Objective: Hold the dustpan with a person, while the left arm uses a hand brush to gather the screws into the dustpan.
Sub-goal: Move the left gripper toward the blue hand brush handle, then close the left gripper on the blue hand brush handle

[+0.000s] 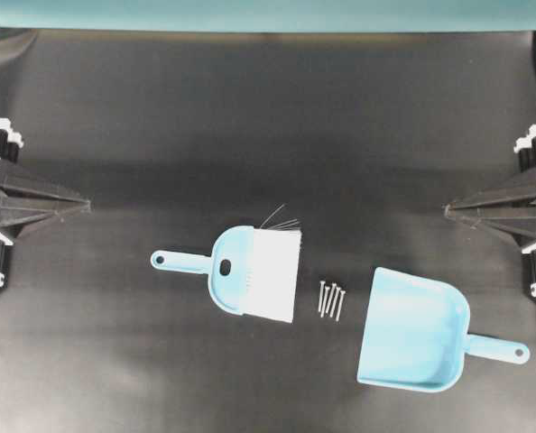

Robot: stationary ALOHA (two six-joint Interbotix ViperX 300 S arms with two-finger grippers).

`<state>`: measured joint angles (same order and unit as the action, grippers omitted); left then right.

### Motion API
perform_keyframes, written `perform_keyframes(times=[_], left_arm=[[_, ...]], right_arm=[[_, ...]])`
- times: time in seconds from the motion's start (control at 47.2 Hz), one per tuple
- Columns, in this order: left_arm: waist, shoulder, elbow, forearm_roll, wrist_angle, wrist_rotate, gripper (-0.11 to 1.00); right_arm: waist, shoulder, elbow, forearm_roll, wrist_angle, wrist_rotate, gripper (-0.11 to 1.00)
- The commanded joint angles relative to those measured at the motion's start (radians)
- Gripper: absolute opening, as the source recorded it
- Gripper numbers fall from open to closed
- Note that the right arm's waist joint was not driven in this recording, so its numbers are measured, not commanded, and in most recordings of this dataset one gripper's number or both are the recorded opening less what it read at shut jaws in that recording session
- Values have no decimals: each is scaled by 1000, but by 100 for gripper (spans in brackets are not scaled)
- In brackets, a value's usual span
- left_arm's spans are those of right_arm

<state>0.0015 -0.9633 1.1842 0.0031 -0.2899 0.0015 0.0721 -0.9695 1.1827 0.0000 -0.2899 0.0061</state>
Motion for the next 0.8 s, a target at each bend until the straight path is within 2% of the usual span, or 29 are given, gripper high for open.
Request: perform_keyframes(times=[0.0, 0.064, 0.085, 0.127, 0.297, 0.381, 0.53, 0.614, 0.699, 0.741, 0.784], left_arm=[[-11, 43, -21, 43, 21, -17, 5], [-11, 89, -32, 43, 55, -28, 1], [-11, 104, -35, 43, 66, -31, 0], [-11, 135, -41, 43, 80, -35, 0], [-6, 265, -54, 43, 55, -28, 0], [0, 305, -34, 44, -18, -15, 0], [12, 371, 46, 44, -252, 6, 0], [14, 411, 77, 44, -328, 6, 1], [15, 465, 83, 44, -347, 9, 9], [17, 492, 84, 44, -347, 9, 18], [18, 526, 83, 44, -356, 9, 31]], right_arm=[[0, 9, 5, 2, -2, -9, 4], [0, 0, 23, 2, 23, -14, 6], [0, -3, 28, 0, 34, -15, 3], [0, -9, 34, 2, 72, -14, 0], [0, -31, 40, 2, 175, -12, 0], [0, -38, 40, 2, 202, -15, 0], [2, -49, 52, 2, 218, -15, 0], [0, -54, 61, 0, 216, -15, 0], [0, -60, 67, 0, 216, -15, 0], [0, -64, 69, 2, 216, -17, 0], [0, -67, 69, 0, 218, -17, 0]])
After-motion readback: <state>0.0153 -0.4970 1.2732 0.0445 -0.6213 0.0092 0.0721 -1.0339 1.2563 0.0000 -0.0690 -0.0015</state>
